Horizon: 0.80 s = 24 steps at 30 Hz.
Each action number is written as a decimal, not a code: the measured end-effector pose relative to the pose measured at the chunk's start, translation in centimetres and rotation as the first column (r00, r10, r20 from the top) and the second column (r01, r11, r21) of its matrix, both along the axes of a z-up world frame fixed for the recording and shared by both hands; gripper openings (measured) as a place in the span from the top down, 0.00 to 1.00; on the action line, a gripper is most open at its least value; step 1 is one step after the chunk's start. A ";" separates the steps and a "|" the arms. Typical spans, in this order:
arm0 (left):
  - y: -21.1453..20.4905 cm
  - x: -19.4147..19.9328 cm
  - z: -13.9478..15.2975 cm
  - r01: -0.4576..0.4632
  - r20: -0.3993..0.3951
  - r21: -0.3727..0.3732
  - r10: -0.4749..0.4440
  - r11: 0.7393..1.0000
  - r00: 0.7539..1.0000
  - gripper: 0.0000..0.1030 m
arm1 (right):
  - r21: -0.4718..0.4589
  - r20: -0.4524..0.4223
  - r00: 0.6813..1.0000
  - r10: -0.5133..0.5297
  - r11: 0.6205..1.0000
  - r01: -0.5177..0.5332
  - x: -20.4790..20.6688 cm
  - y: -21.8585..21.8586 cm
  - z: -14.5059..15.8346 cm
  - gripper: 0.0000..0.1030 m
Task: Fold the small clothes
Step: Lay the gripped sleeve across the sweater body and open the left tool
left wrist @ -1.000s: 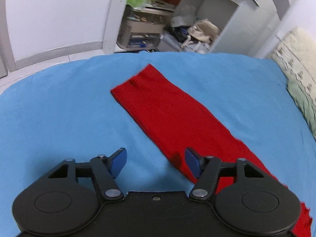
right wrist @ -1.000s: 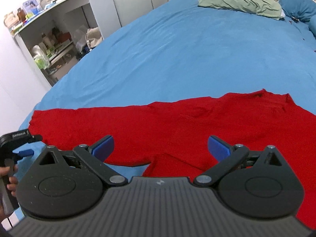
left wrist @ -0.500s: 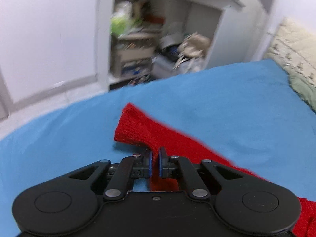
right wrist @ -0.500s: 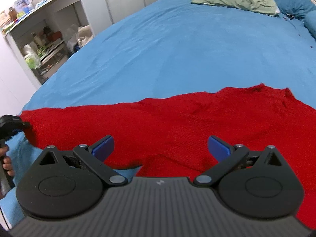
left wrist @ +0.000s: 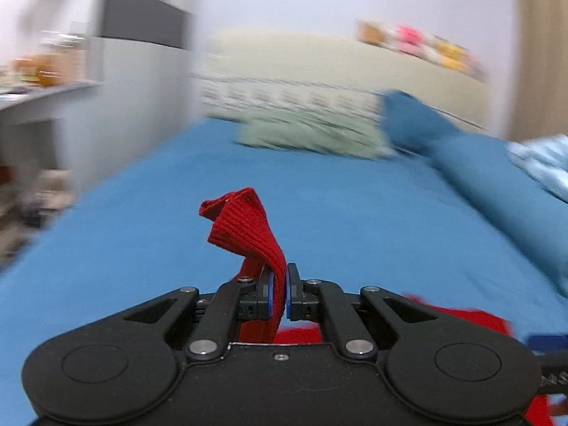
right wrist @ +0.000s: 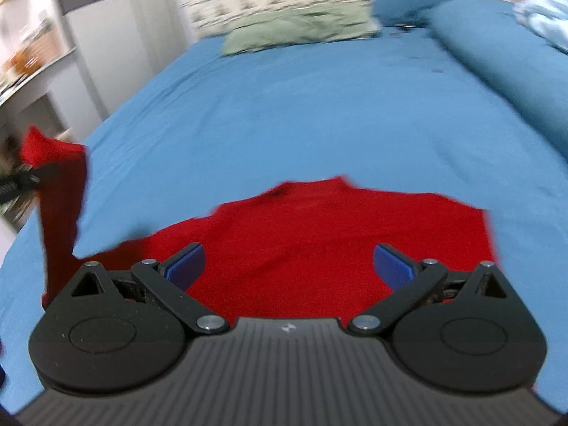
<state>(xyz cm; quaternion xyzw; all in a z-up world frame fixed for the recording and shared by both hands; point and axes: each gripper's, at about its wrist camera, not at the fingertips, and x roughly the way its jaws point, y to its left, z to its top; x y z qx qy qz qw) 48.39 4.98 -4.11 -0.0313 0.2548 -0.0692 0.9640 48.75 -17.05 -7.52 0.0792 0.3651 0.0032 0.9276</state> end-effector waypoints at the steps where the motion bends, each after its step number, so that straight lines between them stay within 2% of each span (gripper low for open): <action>1: -2.8 0.1 -0.9 0.048 -0.019 -0.006 -0.048 0.999 0.999 0.94 | -0.001 -0.001 1.000 -0.025 1.000 0.025 -0.3 -1.6 0.1 0.00; 4: -10.0 0.1 -5.0 0.168 -0.108 0.016 -0.165 0.986 0.980 0.94 | -0.015 -0.012 0.996 -0.091 0.996 0.091 -1.5 -6.1 -0.3 0.00; 6: -13.8 -0.1 -8.6 0.229 -0.185 0.054 -0.216 0.972 0.959 0.94 | -0.029 -0.044 0.991 -0.129 0.991 0.128 -2.2 -8.7 -1.2 0.00; 9: -16.8 -0.3 -12.8 0.269 -0.278 0.102 -0.232 0.958 0.932 0.94 | -0.022 -0.084 0.983 -0.164 0.986 0.162 -3.0 -11.2 -2.6 0.00; 12: -17.2 -0.6 -14.0 0.267 -0.282 0.123 -0.224 0.956 0.933 0.92 | 0.007 -0.116 0.978 -0.172 0.985 0.174 -3.8 -12.5 -4.2 0.00; 14: -16.9 -0.7 -13.7 0.278 -0.283 0.118 -0.236 0.953 0.930 0.73 | 0.027 -0.125 0.978 -0.168 0.985 0.173 -3.9 -12.6 -4.7 0.00; 15: -16.5 -0.8 -13.4 0.284 -0.282 0.116 -0.242 0.952 0.928 0.47 | 0.044 -0.129 0.978 -0.161 0.985 0.168 -3.8 -12.5 -4.9 0.00; 16: -15.6 -0.9 -12.9 0.281 -0.269 0.121 -0.241 0.952 0.932 0.29 | 0.061 -0.131 0.979 -0.153 0.985 0.162 -3.6 -12.6 -5.0 0.00; 18: -13.7 -2.0 -11.5 0.249 -0.216 0.159 -0.213 0.955 0.953 0.23 | 0.111 -0.138 0.982 -0.129 0.983 0.144 -2.9 -12.3 -5.1 0.00; 21: -10.1 -2.5 -9.5 0.200 -0.184 0.223 -0.160 0.954 0.970 0.15 | 0.174 -0.159 0.985 -0.068 0.980 0.096 -1.6 -10.9 -5.4 0.00; 24: -5.7 -3.3 -8.8 0.130 -0.170 0.271 -0.085 0.954 0.982 0.14 | 0.165 -0.170 0.985 -0.007 0.986 0.036 0.2 -8.8 -6.4 0.00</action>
